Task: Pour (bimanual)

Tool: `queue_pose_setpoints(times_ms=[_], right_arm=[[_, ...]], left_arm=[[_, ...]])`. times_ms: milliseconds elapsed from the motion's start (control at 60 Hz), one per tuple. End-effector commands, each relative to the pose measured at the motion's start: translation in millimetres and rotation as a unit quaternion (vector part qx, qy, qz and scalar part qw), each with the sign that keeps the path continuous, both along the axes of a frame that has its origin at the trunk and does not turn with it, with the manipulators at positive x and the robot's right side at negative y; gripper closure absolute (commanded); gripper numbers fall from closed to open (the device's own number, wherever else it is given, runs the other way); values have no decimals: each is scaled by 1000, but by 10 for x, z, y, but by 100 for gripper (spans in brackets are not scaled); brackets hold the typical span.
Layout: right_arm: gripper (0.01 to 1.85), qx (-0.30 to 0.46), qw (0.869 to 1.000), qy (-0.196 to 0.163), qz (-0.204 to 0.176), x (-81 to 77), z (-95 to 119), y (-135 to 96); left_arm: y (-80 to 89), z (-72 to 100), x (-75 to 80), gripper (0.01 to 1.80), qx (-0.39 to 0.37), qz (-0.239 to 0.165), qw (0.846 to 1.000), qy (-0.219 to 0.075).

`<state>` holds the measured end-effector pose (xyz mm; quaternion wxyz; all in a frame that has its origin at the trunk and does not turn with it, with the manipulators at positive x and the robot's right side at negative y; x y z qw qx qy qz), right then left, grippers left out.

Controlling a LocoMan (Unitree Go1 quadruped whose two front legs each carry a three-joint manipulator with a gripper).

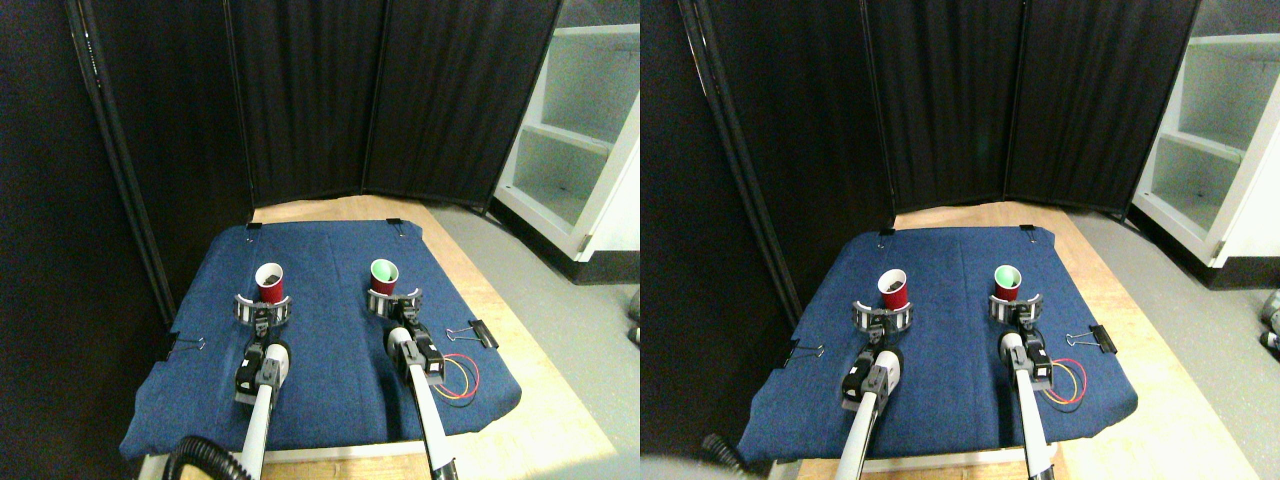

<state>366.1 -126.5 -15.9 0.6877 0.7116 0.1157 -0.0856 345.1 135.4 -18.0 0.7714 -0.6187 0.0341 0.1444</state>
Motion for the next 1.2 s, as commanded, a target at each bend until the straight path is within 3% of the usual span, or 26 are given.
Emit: queue_pose_setpoints(times_ms=[17,183,300,950,1200], right_arm=[[67,-3,1000,-8,10,51,8,57],[65,-5,1000,1,8,90,-12,119],[66,2,1000,5,12,136,-27,135],[63,5,1000,9,9,223,-42,148],[66,3,1000,6,9,259,-41,164]], left_arm=[[-36,28,48,63,-3,-7,1000,-11],[-65,27,79,58,8,-14,1000,0],[-68,17,119,66,1,-3,1000,-1],[-100,-117,354,61,-19,4,1000,-1],[-89,-130,397,67,-29,8,1000,0]])
